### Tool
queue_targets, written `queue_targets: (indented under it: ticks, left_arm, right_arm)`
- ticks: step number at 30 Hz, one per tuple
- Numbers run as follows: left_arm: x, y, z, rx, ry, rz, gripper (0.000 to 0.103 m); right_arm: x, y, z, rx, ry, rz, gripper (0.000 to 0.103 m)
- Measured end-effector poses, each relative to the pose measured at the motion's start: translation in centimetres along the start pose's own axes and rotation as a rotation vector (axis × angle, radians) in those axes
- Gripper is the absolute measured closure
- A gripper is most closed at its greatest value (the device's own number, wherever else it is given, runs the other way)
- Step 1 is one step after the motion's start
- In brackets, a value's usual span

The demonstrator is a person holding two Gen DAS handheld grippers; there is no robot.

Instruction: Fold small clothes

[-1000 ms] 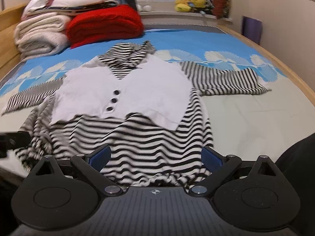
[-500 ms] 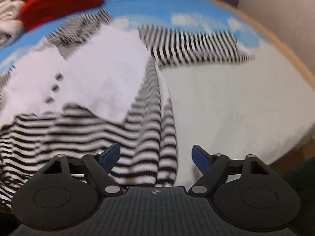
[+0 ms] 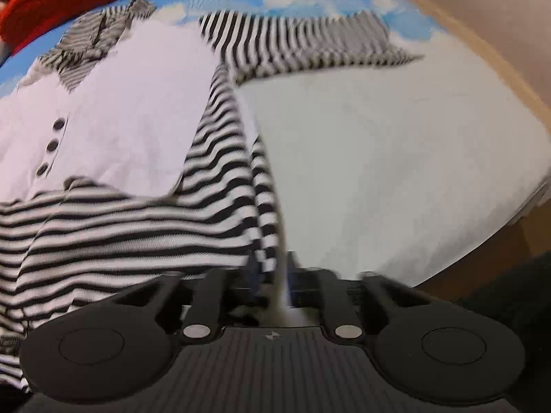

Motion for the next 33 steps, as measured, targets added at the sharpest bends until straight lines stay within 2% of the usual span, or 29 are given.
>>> queue_targets:
  ticks: [2, 3, 4, 5, 7, 9, 10, 11, 13, 15, 18, 21, 25, 27, 29, 33]
  left_arm:
    - [0.7, -2.4, 1.0, 0.138, 0.067, 0.036, 0.048]
    - [1.4, -3.5, 1.4, 0.203, 0.101, 0.027, 0.046]
    - [2.0, -4.0, 1.8, 0.233, 0.121, -0.005, 0.046]
    - [2.6, -4.0, 2.0, 0.231, 0.129, -0.058, 0.046]
    - [3.3, -2.7, 1.6, 0.152, 0.12, -0.119, 0.049]
    - [3.8, 0.3, 1.0, -0.009, 0.144, -0.074, 0.049]
    - [3.8, 1.2, 1.0, -0.056, 0.149, -0.051, 0.049]
    - [3.8, 1.0, 1.1, -0.052, 0.14, -0.052, 0.049]
    - [4.1, -1.1, 2.0, 0.038, 0.146, -0.062, 0.049]
    - [4.3, -3.8, 2.9, 0.163, 0.163, -0.063, 0.049]
    - [4.6, -6.6, 4.2, 0.298, 0.15, -0.056, 0.047]
    - [3.5, -8.3, 7.1, 0.366, 0.096, -0.04, 0.047]
    - [1.0, -10.6, 11.9, 0.465, 0.038, -0.005, 0.047]
    - [-0.3, -10.9, 15.3, 0.495, 0.007, 0.015, 0.053]
    - [-1.9, -10.1, 18.2, 0.514, -0.006, 0.049, 0.071]
    - [-5.4, -6.2, 22.9, 0.515, -0.044, 0.124, 0.077]
  right_arm:
    - [0.0, -1.9, 0.4, 0.099, 0.014, 0.016, 0.06]
    - [-0.3, -3.0, 0.4, 0.148, 0.002, 0.038, 0.057]
    - [-0.7, -3.8, 0.4, 0.179, -0.018, 0.069, 0.056]
    - [-1.4, -4.4, 0.3, 0.199, -0.042, 0.11, 0.053]
    - [-2.5, -4.3, -0.2, 0.17, -0.072, 0.178, 0.05]
    - [-3.4, -2.0, -1.5, 0.01, -0.114, 0.191, 0.047]
    - [-3.7, -0.7, -2.5, -0.081, -0.144, 0.166, 0.05]
    - [-3.7, 0.0, -3.3, -0.112, -0.17, 0.135, 0.055]
    - [-4.1, -0.9, -3.3, -0.066, -0.192, 0.125, 0.056]
    - [-4.1, -3.3, -2.4, 0.026, -0.178, 0.173, 0.054]
    - [-4.0, -6.4, -0.8, 0.173, -0.144, 0.251, 0.051]
    - [-3.2, -9.1, 2.1, 0.296, -0.108, 0.287, 0.042]
    - [-3.0, -12.7, 6.4, 0.431, -0.104, 0.321, 0.037]
    - [-3.7, -14.0, 8.8, 0.479, -0.125, 0.331, 0.035]
    - [-4.5, -14.6, 11.4, 0.502, -0.133, 0.347, 0.034]
    - [-6.8, -14.8, 15.8, 0.509, -0.151, 0.375, 0.034]
Point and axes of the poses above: each gripper's, at about its wrist camera, not at the fingertips, and y roughly the way its jaws point, x to its right, z to its top, the point moved 4 cm from there along y, roughly the way its jaws point, and after that the axes turned 7 degrees about y, right-handed, at the moved point
